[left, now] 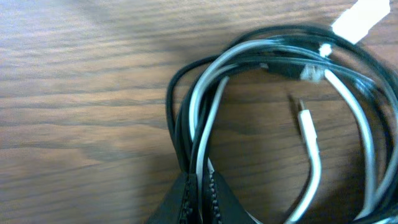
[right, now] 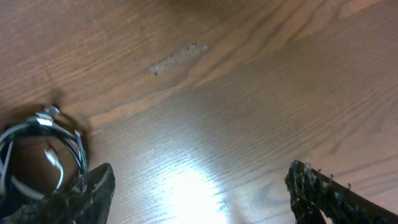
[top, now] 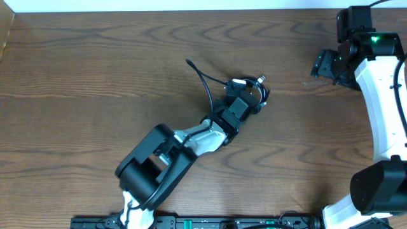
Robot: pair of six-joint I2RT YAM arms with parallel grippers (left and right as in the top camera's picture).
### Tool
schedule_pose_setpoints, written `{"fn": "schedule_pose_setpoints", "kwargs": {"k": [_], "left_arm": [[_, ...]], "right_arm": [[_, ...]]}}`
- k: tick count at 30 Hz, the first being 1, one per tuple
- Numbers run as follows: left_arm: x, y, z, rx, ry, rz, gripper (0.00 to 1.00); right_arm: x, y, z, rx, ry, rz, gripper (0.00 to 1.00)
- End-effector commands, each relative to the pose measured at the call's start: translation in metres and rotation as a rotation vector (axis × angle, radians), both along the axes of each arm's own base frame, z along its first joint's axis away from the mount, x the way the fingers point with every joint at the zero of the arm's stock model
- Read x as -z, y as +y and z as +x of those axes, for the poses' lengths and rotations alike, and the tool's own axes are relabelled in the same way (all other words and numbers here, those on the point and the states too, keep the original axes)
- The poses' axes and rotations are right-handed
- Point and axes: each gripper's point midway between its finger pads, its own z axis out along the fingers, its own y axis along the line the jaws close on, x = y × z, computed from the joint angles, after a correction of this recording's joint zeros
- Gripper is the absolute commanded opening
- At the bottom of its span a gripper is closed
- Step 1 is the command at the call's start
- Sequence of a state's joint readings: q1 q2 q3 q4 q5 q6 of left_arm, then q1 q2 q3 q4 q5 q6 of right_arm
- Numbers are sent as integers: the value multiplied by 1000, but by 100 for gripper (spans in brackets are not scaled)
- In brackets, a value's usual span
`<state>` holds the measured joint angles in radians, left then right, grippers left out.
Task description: Untangle cables
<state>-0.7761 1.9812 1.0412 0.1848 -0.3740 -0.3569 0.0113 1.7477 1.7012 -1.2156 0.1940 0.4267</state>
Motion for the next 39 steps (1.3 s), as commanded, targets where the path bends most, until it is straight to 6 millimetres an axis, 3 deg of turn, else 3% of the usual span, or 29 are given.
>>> {"fn": "schedule_pose_setpoints", "kwargs": {"k": [1, 6, 8, 10, 14, 17, 19, 20, 25, 32, 39], "left_arm": [[-91, 3, 17, -14, -178, -6, 9], [-167, 23, 12, -46, -270, -98, 9], [-186, 34, 9, -61, -287, -115, 9], [-199, 46, 4, -74, -291, -119, 9], [-203, 54, -3, -81, -272, -115, 9], [-193, 56, -6, -75, -237, -88, 15], [-183, 58, -8, -92, -204, -84, 32], [-177, 58, -9, -108, -184, -91, 36], [-146, 48, -11, -97, -94, -110, 40], [-78, 20, -16, -1, 80, -102, 44], [-37, 12, -19, 20, 159, -83, 44]], "right_arm": [[7, -1, 1, -4, 9, 1, 85], [26, 16, 2, -74, 24, 80, 87], [36, 22, -1, -88, 38, 114, 87], [50, 28, -5, -99, 59, 150, 87], [76, 43, -15, -158, 98, 225, 88], [91, 61, -21, -271, 110, 300, 89], [98, 77, -25, -364, 107, 358, 90], [101, 85, -27, -411, 102, 383, 92], [107, 104, -29, -506, 85, 410, 98], [108, 108, -26, -523, 76, 386, 99], [113, 88, -23, -422, 94, 287, 99]]}}
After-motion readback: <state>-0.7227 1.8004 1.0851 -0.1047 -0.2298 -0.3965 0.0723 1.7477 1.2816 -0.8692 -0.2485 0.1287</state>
